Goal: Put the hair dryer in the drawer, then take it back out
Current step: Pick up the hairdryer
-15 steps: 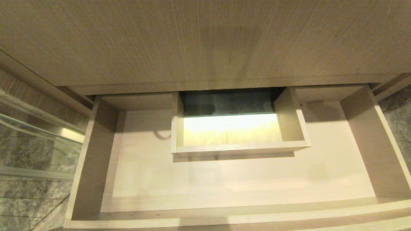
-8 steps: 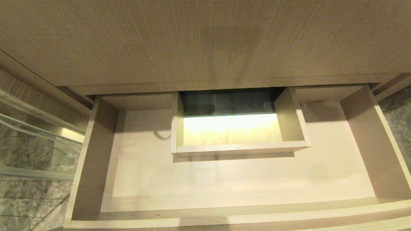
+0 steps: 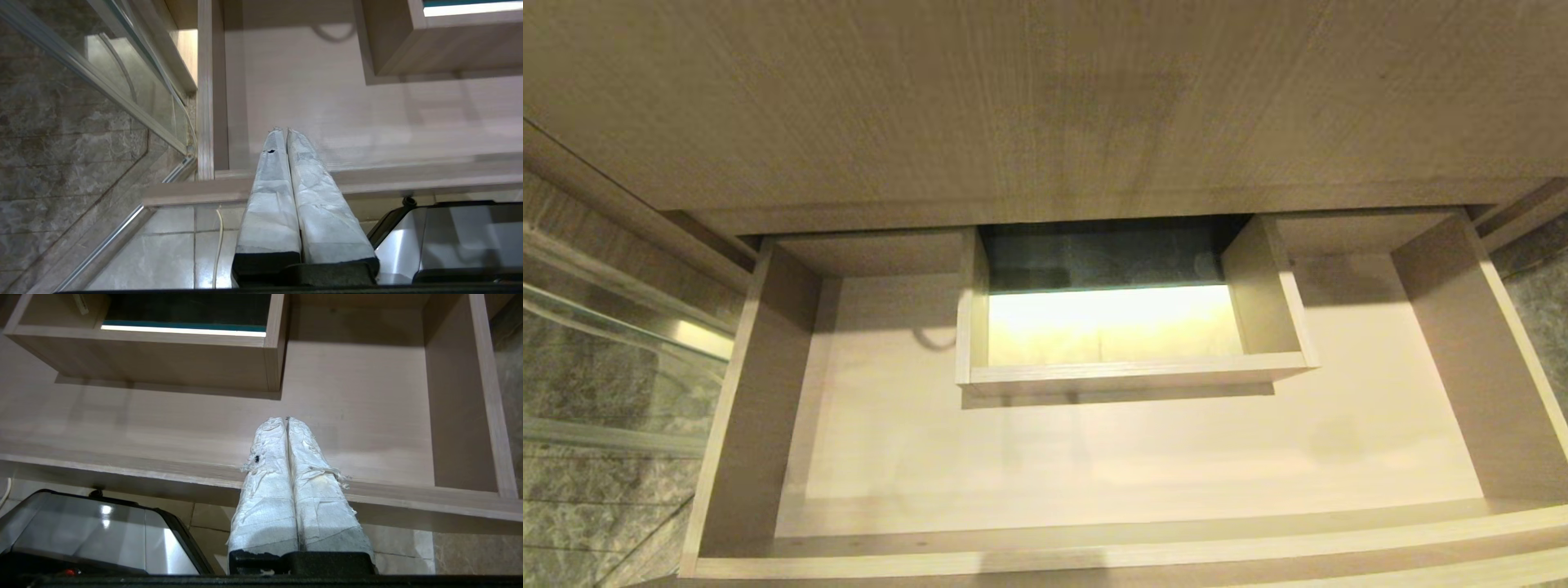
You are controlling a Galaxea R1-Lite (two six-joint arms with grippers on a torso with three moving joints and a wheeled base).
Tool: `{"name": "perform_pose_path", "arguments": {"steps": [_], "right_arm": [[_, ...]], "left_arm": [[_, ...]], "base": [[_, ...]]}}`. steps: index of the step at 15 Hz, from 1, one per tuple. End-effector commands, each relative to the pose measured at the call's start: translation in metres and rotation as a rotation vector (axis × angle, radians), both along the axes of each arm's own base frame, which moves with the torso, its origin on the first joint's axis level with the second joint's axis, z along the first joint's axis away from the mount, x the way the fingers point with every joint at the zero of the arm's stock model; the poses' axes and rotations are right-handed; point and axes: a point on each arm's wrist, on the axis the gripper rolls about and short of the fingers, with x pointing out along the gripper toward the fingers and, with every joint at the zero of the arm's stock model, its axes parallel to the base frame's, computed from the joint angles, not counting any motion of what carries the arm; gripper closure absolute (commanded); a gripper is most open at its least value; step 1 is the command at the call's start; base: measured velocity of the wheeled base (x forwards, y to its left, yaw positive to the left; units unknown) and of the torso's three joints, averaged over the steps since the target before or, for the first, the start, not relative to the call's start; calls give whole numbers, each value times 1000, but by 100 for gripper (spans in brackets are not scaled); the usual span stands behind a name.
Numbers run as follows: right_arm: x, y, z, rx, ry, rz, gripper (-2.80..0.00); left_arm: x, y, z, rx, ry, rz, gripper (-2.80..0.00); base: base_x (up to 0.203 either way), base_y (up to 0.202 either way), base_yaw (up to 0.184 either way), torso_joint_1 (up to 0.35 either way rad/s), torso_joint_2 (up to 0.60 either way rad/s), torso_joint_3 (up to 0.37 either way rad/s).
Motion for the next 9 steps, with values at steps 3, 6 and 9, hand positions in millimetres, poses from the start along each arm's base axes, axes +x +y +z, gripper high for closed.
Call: {"name": "perform_pose_path", "arguments": {"steps": [3, 6, 9], "right_arm": [[0, 0, -12, -4, -1, 2, 0], [0, 0, -12, -3, 1, 1, 0], [0, 0, -12, -9, -1, 5, 0]], "left_arm": [[0, 0, 0, 0, 1, 0, 0], [0, 0, 0, 0, 1, -2, 0], [0, 0, 0, 0, 1, 0, 0]], "base": [[0, 0, 0, -97, 245, 40], [0, 0, 0, -23, 79, 37], [0, 0, 0, -5, 14, 41]]}}
